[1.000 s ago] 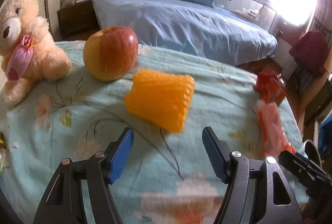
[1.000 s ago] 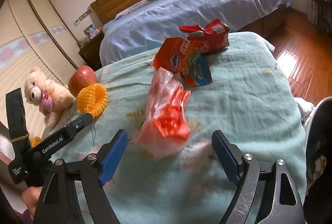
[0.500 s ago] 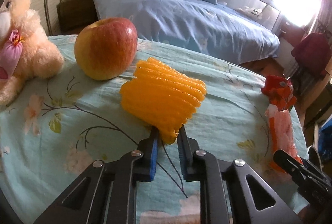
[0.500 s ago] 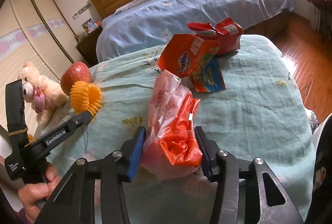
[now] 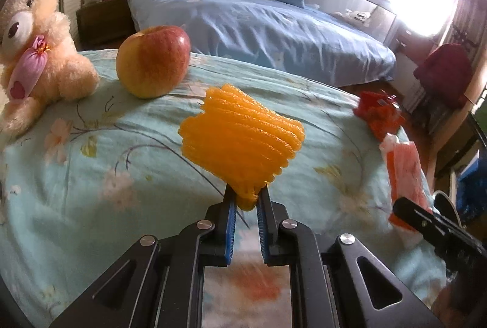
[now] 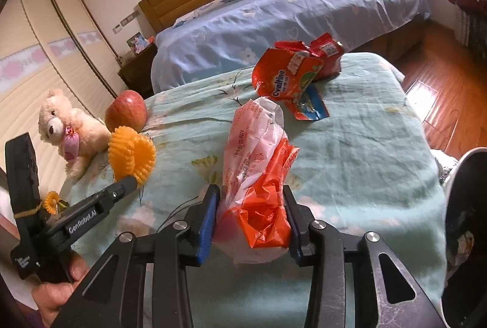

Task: Collect trash
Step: 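Carry the plastic bag and orange mesh net over the trash bin with both tools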

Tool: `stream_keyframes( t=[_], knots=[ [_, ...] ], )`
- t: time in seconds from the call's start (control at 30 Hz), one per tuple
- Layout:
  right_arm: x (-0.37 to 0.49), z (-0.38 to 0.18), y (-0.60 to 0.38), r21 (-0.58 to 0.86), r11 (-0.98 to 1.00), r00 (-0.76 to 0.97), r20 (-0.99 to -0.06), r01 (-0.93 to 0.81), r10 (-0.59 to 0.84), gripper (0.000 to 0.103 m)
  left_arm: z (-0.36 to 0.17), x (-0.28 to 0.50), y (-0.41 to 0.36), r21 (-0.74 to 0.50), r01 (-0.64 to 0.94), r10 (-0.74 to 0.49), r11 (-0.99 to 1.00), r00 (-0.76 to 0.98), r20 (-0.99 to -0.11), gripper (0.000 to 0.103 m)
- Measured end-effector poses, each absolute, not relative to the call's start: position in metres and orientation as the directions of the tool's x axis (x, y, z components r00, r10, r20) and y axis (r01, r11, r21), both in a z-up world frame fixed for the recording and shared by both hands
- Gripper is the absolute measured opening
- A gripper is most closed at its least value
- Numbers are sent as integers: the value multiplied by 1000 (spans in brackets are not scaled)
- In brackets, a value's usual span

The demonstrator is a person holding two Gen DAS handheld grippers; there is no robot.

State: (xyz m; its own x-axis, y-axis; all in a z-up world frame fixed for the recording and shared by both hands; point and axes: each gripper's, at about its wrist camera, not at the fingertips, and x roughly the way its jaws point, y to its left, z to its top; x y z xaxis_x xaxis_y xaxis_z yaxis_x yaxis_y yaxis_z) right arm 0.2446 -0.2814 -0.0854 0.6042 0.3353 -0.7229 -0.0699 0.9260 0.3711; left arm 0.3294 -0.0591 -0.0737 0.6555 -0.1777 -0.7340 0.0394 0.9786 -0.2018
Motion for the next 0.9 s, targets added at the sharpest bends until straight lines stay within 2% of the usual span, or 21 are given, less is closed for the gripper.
stream_keyframes(
  t=[0.9],
  knots=[
    [183, -75, -344, 364, 931, 654, -713, 37, 253, 40, -54, 263, -132, -206, 254, -322, 945, 608, -726, 11]
  ],
)
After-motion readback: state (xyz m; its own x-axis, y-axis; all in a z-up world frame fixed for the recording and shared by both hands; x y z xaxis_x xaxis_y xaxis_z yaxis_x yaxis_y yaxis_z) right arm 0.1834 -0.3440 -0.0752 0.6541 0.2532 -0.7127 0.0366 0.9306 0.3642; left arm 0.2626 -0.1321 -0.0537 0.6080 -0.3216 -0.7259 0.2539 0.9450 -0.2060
